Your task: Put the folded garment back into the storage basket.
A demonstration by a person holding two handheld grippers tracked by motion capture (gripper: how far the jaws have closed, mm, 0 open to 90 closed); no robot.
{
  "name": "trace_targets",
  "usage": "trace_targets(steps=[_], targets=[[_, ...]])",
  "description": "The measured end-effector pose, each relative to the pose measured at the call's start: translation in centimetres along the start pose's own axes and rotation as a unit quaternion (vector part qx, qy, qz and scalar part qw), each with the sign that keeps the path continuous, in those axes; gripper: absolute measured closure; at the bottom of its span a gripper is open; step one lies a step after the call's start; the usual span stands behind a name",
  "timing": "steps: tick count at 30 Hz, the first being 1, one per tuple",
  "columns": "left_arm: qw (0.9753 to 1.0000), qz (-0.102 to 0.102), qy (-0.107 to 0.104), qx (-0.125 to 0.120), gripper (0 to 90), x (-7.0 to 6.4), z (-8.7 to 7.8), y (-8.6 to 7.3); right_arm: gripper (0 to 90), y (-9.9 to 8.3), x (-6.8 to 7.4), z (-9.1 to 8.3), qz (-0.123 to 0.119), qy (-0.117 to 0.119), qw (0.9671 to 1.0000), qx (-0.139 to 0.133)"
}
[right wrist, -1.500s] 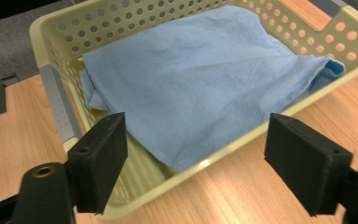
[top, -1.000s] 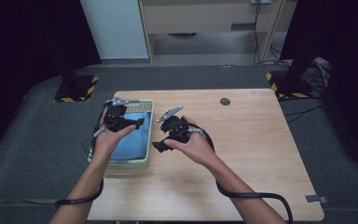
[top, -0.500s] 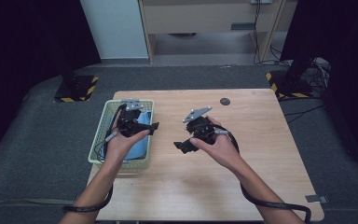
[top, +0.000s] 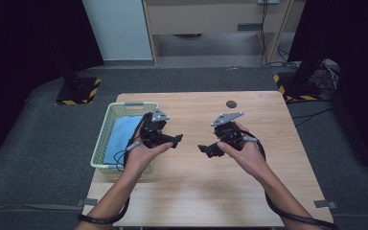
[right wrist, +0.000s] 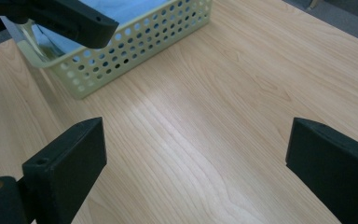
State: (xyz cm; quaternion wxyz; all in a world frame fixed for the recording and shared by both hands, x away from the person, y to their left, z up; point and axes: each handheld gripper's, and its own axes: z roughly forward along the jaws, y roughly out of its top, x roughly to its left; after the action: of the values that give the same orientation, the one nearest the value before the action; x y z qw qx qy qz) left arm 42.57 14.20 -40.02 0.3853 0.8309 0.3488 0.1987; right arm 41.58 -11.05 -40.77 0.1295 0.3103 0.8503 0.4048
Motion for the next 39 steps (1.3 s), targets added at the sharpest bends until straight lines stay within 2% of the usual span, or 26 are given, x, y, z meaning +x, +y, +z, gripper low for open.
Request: trace_targets(steps=[5, 10, 19, 28, 32, 39], targets=[[0.9998, 0.014, -0.009, 0.007, 6.5, -1.3, 0.8, 0.2, 5.4, -1.2, -1.0, -1.1, 0.007, -0.011, 0.9999, -0.003], [0.9997, 0.018, -0.018, 0.005, 6.6, -2.3, 1.4, 0.4, 5.3, -2.4, -2.2, -2.3, 0.021, -0.019, 0.9996, -0.008], [0.9994, 0.02, -0.026, 0.008, 6.7, -3.2, 2.3, 0.2, 5.4, -4.7, -3.9, -3.4, 0.042, -0.037, 0.9984, -0.004], [0.9992, 0.011, -0.036, 0.009, 7.0, -4.0, 3.5, -0.3, 4.2, -6.9, -5.1, -3.9, 0.064, -0.049, 0.9967, -0.001], [0.9993, 0.002, -0.036, 0.007, 7.4, -4.3, 4.3, -0.7, 4.3, -8.0, -5.6, -4.1, 0.075, -0.052, 0.9958, -0.001], [0.9993, 0.0, -0.034, 0.014, 7.6, -4.8, 5.4, -1.5, 4.2, -10.0, -6.4, -4.4, 0.095, -0.059, 0.9937, 0.001]])
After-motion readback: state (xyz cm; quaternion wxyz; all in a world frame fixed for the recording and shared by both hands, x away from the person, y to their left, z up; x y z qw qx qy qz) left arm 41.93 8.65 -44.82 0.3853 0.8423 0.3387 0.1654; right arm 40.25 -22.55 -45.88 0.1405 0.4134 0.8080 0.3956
